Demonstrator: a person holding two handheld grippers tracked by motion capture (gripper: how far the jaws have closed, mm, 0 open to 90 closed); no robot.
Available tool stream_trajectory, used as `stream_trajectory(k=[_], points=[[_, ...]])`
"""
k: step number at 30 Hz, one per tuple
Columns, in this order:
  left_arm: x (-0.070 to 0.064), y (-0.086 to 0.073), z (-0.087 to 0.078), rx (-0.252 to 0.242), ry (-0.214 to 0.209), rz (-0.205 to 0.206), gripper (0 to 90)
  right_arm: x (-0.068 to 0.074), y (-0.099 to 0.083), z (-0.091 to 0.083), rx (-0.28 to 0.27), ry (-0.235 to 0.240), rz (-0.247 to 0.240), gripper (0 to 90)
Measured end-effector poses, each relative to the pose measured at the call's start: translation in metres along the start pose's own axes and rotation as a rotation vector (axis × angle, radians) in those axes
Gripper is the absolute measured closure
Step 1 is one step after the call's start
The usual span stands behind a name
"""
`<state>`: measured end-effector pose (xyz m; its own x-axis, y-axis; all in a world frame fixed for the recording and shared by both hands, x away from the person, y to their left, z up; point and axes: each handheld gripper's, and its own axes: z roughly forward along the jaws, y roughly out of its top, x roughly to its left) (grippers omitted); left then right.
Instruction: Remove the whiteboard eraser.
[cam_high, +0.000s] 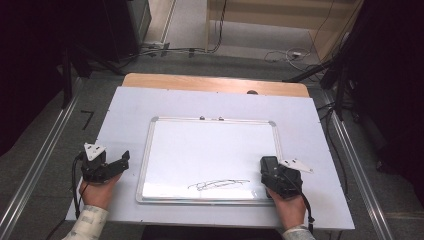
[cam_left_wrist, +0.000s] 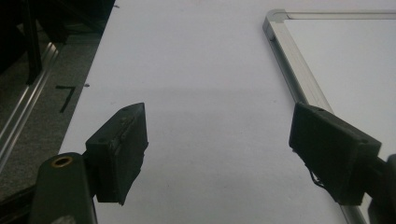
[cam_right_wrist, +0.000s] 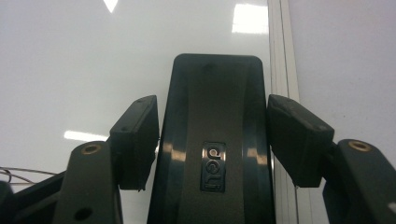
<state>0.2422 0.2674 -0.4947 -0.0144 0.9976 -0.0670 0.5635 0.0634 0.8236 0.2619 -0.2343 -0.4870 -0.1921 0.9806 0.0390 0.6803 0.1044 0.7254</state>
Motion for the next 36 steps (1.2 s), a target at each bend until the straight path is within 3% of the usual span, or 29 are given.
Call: stream_trajectory(k=[3, 10, 23, 36], points=[[0.0000, 0.0000, 0.0000, -0.001, 0.000, 0.000, 20.0, 0.0011, -0.0009, 0.0026, 0.002, -0.016, -0.005, 35.8], [0.0000, 0.0000, 0.0000, 0.001, -0.001, 0.000, 20.0, 0.0004, -0.0003, 0.0050, -0.006, -0.006, 0.003, 36.9], [0.0005, 0.0001, -0.0004, -0.001, -0.001, -0.003, 20.0, 0.0068, -0.0038, 0.0079, -0.036, -0.042, -0.051, 38.8], [0.0018, 0.0003, -0.0008, 0.002, 0.000, -0.005, 20.0, 0.0049, -0.0026, 0.0073, -0.031, -0.025, -0.041, 39.3]])
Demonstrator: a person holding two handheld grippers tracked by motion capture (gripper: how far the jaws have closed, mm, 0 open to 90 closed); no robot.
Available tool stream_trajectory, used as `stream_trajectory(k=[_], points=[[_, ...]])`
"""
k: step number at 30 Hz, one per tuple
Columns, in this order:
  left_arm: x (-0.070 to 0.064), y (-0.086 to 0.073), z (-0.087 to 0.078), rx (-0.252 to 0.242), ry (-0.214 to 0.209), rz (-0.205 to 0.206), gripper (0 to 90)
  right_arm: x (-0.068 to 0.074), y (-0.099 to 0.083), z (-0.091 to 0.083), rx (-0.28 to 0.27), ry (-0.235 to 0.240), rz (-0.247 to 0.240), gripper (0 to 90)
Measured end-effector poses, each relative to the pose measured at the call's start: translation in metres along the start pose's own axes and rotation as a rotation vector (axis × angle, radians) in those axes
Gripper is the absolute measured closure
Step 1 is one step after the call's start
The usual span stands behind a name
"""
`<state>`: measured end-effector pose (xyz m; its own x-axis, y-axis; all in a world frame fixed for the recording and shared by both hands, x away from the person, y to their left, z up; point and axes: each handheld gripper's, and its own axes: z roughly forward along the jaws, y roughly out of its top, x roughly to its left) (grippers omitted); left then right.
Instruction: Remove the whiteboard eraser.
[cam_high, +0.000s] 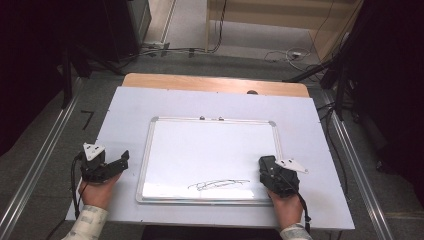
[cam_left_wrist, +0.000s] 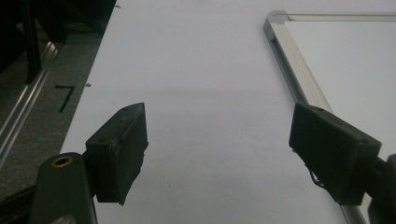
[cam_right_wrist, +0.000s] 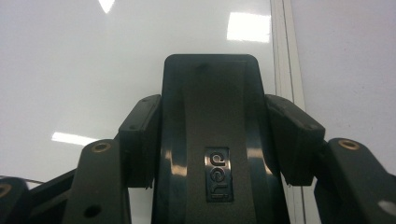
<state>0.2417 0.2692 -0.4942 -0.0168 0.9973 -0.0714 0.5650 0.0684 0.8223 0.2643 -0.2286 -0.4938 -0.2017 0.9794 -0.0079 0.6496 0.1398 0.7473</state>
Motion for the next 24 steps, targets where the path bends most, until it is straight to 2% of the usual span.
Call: stream_trajectory(k=[7, 11, 17, 24], points=[[-0.0002, -0.0001, -0.0003, -0.001, 0.000, 0.000, 20.0, -0.0003, 0.0010, -0.0001, 0.009, 0.014, -0.010, 39.0], [0.0003, -0.0001, 0.0001, -0.001, -0.001, 0.000, 20.0, -0.0020, 0.0025, -0.0008, 0.021, 0.035, 0.001, 38.9], [0.0003, 0.0000, -0.0002, -0.004, -0.001, -0.002, 20.0, 0.0015, 0.0025, -0.0008, 0.010, 0.028, -0.028, 39.1], [0.0010, 0.0000, -0.0003, -0.005, 0.001, -0.004, 20.0, 0.0051, 0.0038, -0.0035, 0.000, 0.051, -0.038, 39.2]])
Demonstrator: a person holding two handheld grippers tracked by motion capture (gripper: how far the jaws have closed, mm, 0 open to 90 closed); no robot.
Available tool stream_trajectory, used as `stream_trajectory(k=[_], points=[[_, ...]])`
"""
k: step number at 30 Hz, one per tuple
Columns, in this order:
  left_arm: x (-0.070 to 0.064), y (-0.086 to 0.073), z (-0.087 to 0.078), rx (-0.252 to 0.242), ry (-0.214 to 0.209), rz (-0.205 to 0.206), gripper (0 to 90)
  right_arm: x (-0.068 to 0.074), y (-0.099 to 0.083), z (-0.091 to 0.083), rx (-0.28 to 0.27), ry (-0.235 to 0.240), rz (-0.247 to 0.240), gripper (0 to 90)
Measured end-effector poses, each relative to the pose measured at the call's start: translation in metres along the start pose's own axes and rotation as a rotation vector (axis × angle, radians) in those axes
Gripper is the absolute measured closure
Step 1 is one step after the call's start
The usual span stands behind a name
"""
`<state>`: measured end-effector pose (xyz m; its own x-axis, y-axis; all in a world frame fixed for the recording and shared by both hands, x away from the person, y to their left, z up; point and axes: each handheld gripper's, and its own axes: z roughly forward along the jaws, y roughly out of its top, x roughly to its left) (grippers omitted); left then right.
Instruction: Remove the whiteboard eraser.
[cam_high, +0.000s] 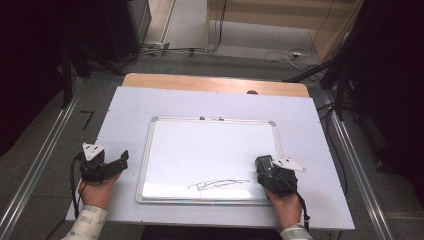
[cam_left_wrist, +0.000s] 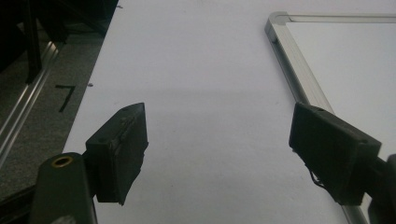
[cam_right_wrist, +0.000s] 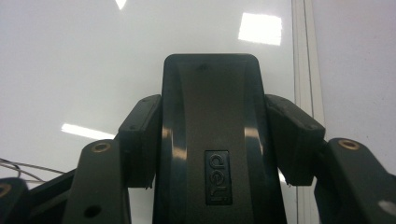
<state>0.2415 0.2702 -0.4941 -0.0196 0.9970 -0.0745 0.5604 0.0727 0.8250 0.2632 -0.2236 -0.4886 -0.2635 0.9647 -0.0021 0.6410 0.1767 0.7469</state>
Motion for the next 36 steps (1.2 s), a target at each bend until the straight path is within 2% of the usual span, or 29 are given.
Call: stream_trajectory(k=[9, 18, 26, 36], points=[[-0.001, 0.000, 0.000, 0.003, 0.001, 0.003, 20.0, 0.005, 0.006, -0.010, -0.039, 0.040, -0.013, 39.2], [0.000, 0.000, 0.000, 0.002, 0.002, 0.003, 20.0, 0.009, 0.005, -0.009, -0.043, 0.041, -0.036, 39.2], [0.000, 0.000, 0.000, 0.003, 0.003, 0.004, 20.0, 0.008, 0.000, 0.000, -0.013, 0.030, -0.065, 39.1], [0.000, 0.000, 0.000, 0.004, 0.004, 0.001, 20.0, 0.006, 0.001, 0.002, 0.007, 0.035, -0.062, 39.1]])
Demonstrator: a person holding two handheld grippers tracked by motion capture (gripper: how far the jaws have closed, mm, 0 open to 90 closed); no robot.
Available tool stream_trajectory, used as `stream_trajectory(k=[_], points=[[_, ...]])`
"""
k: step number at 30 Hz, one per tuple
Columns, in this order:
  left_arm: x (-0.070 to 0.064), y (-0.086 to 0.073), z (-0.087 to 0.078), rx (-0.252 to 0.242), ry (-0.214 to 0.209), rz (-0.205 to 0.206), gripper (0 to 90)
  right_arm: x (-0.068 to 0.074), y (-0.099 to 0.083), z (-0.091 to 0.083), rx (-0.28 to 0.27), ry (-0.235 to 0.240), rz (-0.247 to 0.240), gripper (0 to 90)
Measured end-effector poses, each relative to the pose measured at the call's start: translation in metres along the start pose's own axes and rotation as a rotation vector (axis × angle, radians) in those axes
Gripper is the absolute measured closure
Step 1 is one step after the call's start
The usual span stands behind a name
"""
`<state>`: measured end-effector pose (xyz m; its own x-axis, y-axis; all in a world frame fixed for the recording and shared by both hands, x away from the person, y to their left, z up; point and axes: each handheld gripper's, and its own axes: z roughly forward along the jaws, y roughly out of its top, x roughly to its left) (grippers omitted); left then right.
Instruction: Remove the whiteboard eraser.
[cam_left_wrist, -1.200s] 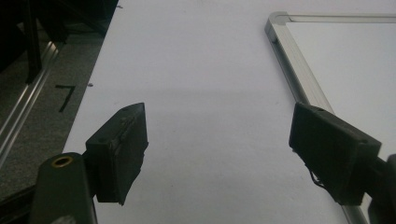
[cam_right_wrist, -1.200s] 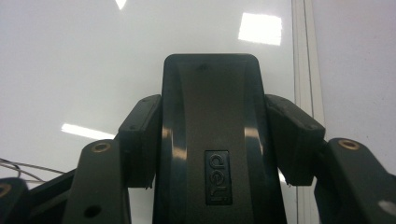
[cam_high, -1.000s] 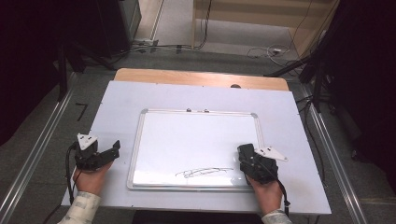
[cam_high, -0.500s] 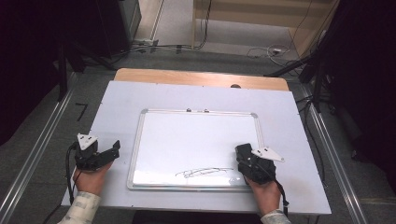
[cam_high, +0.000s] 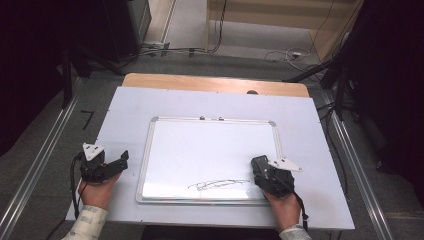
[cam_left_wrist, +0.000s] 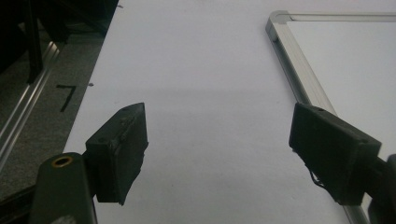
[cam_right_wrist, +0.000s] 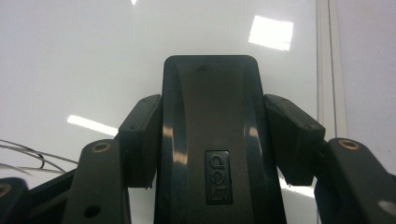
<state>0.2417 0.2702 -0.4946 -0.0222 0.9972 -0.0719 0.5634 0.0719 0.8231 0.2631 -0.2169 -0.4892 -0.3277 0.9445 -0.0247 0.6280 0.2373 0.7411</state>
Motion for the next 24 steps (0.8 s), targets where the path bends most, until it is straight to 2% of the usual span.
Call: stream_trajectory(k=[5, 15, 24], points=[[0.000, 0.000, 0.000, 0.002, -0.001, -0.002, 20.0, -0.001, -0.001, 0.001, 0.005, 0.004, 0.018, 39.1], [0.001, 0.000, 0.000, 0.002, 0.001, -0.004, 20.0, -0.001, 0.000, 0.000, 0.002, 0.000, 0.015, 39.3], [0.001, -0.001, 0.000, 0.004, 0.002, -0.003, 20.0, 0.000, 0.006, -0.012, -0.046, 0.028, 0.018, 39.3]])
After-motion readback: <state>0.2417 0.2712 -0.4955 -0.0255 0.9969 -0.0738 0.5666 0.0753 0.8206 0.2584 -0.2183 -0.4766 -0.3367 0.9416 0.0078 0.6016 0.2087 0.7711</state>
